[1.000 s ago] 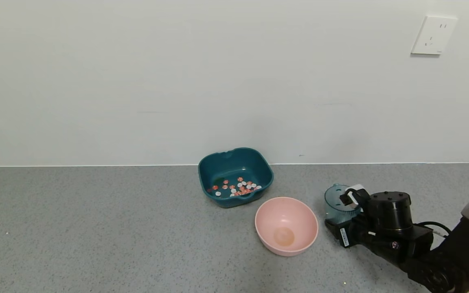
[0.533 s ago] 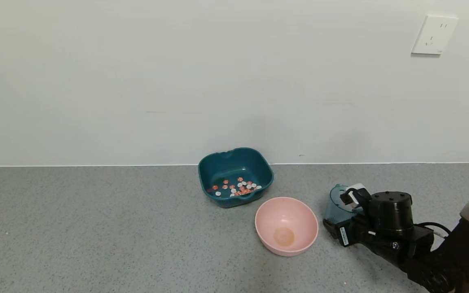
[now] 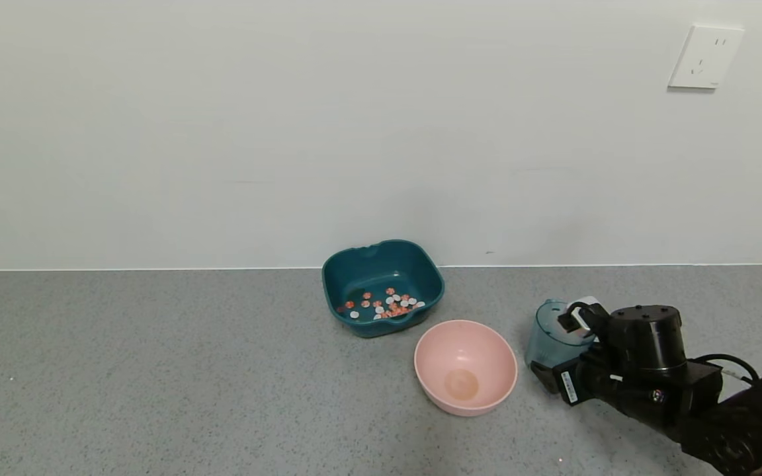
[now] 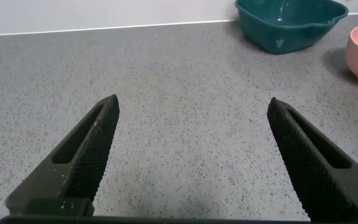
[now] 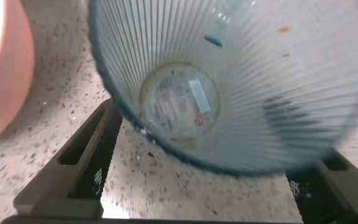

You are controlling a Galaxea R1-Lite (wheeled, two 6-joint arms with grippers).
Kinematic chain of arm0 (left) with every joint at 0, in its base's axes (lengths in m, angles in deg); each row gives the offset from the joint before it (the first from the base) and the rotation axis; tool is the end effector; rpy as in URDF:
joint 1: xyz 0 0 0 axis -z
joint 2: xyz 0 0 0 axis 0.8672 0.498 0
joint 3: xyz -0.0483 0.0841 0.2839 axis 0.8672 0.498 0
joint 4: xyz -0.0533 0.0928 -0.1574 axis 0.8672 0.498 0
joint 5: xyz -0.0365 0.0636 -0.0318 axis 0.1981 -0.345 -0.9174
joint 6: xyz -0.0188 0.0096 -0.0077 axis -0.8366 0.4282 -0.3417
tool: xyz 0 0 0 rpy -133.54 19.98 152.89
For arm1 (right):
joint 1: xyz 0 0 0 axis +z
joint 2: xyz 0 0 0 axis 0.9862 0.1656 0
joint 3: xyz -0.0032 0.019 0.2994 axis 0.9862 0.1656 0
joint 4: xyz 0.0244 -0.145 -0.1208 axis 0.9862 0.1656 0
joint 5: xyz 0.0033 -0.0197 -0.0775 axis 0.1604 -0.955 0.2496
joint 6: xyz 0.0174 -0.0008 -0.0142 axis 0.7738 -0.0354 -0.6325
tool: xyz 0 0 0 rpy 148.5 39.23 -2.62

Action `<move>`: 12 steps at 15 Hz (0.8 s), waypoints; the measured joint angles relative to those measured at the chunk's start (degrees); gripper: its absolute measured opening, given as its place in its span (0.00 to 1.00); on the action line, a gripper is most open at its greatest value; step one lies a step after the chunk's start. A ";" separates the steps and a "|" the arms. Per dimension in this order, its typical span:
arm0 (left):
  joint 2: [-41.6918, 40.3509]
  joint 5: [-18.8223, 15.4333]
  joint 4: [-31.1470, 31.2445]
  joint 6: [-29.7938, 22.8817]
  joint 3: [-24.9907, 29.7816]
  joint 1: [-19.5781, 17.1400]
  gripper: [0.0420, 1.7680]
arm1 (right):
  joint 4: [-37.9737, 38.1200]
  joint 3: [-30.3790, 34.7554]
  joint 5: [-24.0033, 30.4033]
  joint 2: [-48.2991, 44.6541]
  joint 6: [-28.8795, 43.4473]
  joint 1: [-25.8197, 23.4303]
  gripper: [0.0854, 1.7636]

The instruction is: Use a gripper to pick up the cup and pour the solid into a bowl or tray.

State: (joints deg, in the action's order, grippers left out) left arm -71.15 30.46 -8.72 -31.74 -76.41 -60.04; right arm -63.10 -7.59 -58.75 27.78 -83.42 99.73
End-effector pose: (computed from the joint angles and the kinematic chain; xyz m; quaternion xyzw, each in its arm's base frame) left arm -0.0229 -0.0001 0.0749 0.0192 0.0024 -0.0039 0.9998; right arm 0.2890 0.0971 0.0546 -0.1208 0.2674 0.0958 0.9512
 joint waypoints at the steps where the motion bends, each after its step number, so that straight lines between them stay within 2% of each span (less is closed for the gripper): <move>1: 0.00 0.02 -0.02 -0.02 0.00 0.00 0.97 | 2.01 -0.22 0.00 -1.51 -0.05 -0.05 0.94; 6: -0.02 0.02 -0.02 0.00 0.00 0.00 0.97 | 13.31 -1.27 0.00 -10.24 -0.79 -0.09 0.95; 12: -0.02 0.02 -0.02 0.00 0.00 0.00 0.97 | 29.79 -0.88 -0.28 -25.84 -0.55 -0.22 0.96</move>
State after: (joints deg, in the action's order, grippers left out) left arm -71.17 30.48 -8.75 -31.74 -76.41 -60.04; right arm -33.31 -8.47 -59.03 1.93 -83.97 99.51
